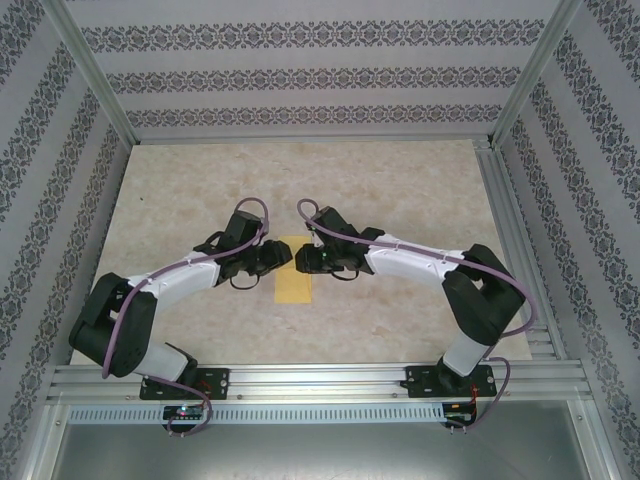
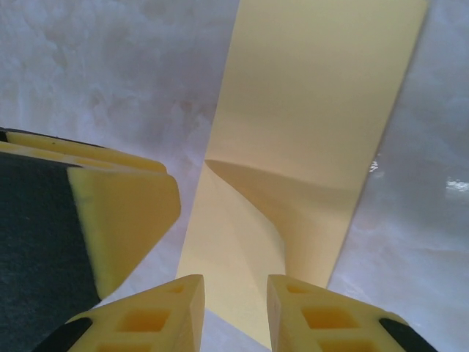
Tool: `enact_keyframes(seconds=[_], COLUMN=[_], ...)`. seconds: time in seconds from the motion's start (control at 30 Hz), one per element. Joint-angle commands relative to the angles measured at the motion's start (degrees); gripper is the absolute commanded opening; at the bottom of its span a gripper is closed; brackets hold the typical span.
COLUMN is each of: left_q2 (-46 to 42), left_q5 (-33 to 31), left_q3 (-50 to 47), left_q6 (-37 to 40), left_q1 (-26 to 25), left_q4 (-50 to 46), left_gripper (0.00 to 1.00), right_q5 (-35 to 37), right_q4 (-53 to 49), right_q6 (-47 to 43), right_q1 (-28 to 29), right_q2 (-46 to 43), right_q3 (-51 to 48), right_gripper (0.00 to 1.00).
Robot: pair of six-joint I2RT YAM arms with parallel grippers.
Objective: Fold a paper plane with a square sheet of paper (pick it up from the middle)
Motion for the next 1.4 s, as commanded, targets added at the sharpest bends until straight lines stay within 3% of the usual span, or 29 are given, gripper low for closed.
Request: enact_keyframes(seconds=[0.0,0.3,0.87,1.23,1.37], left_q2=[-1.0,0.9,7.5,9.2,9.5], left_q5=[-1.2,0.1,5.7,7.1,7.5], left_q3=[-1.9,-3.8,-1.6,-0.9,-1.0], left_q6=[-0.5,-2.3,-2.1,-1.1,-0.6], left_q1=[0.6,0.8,0.8,0.8,0.8], left_q4=[-1.5,1.1,5.8,8.8,9.6], left_gripper=[0.35,0.35,0.42,0.31,0.31], right_q5=[-1.9,0.1,-3.4,-4.1,-4.1], right_q4=[1.5,0.0,7.4,8.1,8.2], right_q6=[-1.6,0.0,4.0,4.5,4.7], right_q1=[1.1,-0.3,-3.1,-3.4,-3.6], right_q2=[1.6,8.5,9.6,10.1,10.1], right_q3=[1.7,3.7,-2.2,-3.0,-3.2], right_gripper=[0.28,0.21,0.20,0.19,0.19])
